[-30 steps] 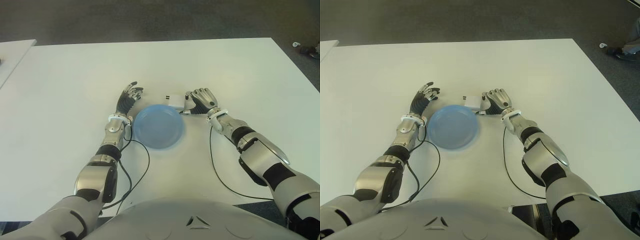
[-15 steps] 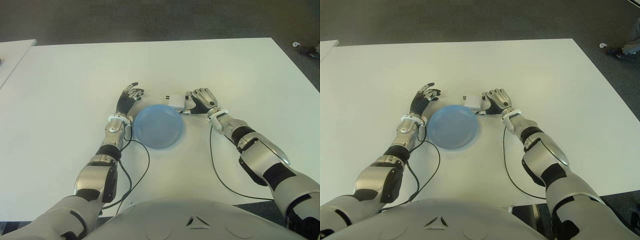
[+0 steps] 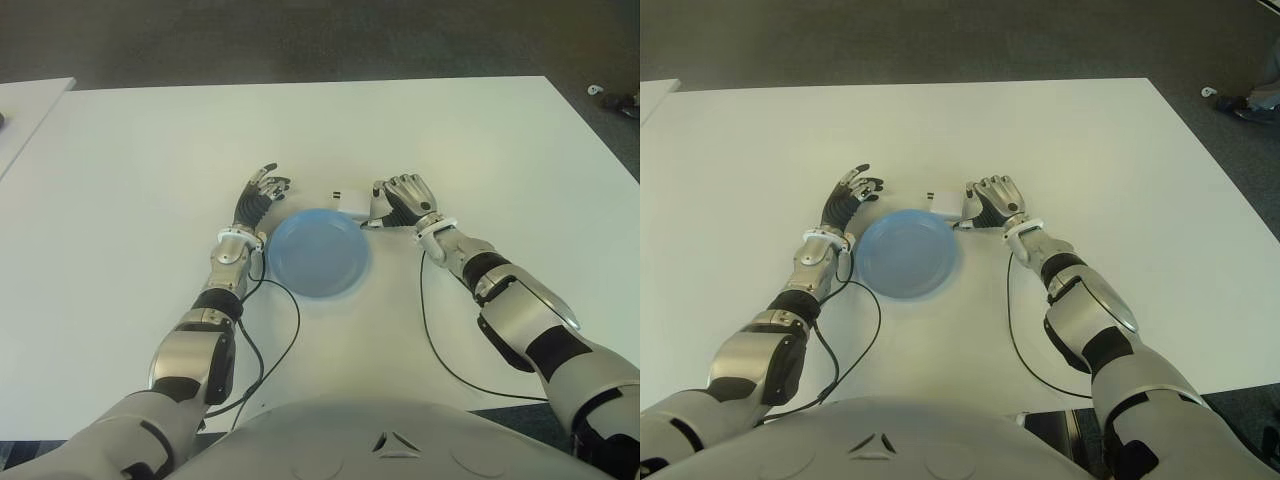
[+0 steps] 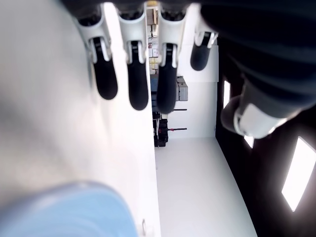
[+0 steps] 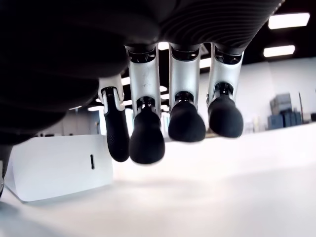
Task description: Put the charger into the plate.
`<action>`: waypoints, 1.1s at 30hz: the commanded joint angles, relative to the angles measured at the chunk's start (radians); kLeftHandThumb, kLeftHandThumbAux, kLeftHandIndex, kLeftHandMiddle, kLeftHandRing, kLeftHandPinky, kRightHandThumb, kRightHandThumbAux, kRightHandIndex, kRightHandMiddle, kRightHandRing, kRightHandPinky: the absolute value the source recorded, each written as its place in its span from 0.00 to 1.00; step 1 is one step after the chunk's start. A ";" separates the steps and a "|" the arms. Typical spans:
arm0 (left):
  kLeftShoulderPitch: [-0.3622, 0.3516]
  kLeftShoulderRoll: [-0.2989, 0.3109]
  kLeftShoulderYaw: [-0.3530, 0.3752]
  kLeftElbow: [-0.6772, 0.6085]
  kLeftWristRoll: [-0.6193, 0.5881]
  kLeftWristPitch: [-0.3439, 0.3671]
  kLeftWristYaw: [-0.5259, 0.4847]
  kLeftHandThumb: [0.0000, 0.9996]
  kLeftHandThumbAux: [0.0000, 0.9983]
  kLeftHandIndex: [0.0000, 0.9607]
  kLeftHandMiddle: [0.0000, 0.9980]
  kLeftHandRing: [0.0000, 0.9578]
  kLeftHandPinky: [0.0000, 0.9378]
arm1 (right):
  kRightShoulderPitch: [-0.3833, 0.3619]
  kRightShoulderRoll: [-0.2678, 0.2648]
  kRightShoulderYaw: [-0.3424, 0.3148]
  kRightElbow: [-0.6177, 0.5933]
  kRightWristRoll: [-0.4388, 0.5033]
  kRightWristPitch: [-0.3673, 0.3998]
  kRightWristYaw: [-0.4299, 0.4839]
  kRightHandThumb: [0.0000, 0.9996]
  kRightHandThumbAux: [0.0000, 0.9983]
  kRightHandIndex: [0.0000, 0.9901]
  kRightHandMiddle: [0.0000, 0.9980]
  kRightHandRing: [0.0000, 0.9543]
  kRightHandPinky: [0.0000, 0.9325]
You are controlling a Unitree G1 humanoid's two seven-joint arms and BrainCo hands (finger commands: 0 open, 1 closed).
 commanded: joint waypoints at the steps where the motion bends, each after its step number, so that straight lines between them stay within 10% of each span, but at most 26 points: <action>1: 0.033 -0.005 -0.009 0.042 0.012 0.056 -0.021 0.00 0.54 0.15 0.33 0.34 0.33 | 0.014 -0.014 0.037 0.010 -0.045 0.083 0.058 0.64 0.64 0.37 0.29 0.24 0.21; 6: 0.031 -0.005 -0.007 0.047 0.008 0.059 -0.027 0.00 0.53 0.15 0.33 0.33 0.33 | 0.015 -0.002 0.054 0.018 -0.056 0.146 0.103 0.42 0.33 0.10 0.05 0.03 0.03; 12: 0.029 -0.005 -0.001 0.053 0.000 0.060 -0.047 0.00 0.53 0.15 0.34 0.33 0.33 | 0.022 0.016 0.059 0.027 -0.048 0.217 0.127 0.35 0.13 0.01 0.00 0.00 0.00; 33: 0.028 -0.006 0.010 0.064 0.002 0.048 -0.071 0.00 0.55 0.15 0.34 0.34 0.33 | 0.016 0.030 0.084 0.021 -0.054 0.256 0.166 0.31 0.10 0.00 0.00 0.00 0.00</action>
